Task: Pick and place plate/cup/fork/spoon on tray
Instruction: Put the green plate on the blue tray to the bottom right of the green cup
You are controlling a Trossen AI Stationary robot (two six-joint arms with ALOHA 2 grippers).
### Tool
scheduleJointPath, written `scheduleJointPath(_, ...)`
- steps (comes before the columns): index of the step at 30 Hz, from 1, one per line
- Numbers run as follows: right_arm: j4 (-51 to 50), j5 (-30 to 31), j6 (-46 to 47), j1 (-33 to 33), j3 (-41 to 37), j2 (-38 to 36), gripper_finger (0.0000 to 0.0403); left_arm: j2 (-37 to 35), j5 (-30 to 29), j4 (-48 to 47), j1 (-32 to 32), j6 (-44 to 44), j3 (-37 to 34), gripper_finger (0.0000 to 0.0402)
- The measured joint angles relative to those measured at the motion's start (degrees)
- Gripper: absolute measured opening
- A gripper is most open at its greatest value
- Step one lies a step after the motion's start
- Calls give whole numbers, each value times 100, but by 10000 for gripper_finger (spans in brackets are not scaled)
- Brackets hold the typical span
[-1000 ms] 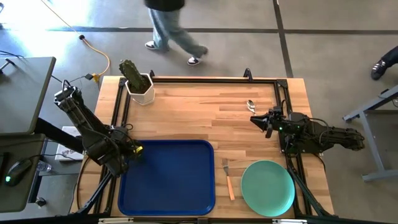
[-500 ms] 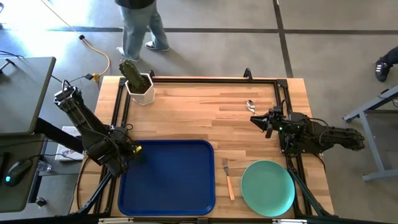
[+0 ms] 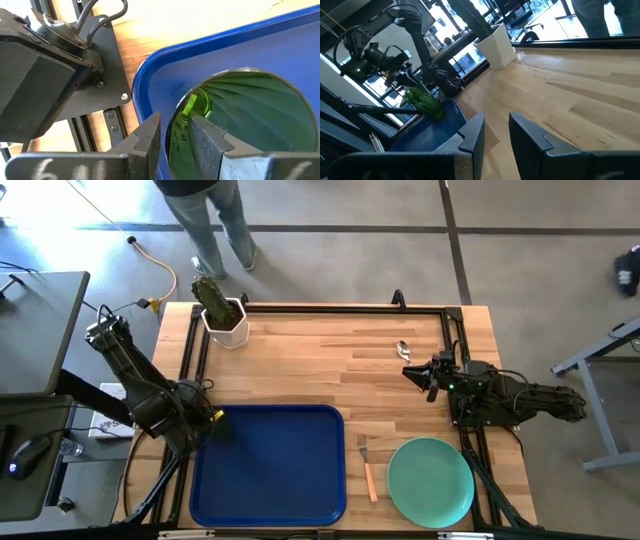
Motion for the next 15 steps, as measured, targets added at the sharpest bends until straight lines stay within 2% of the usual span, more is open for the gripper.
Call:
scheduleJointPath(8, 2, 0, 17, 0, 0, 0, 80, -397, -47, -3, 1, 63, 109, 86)
scheduleJointPath(15, 2, -1, 219, 1, 0, 0, 80, -649, -437, -3, 2, 382, 546, 86)
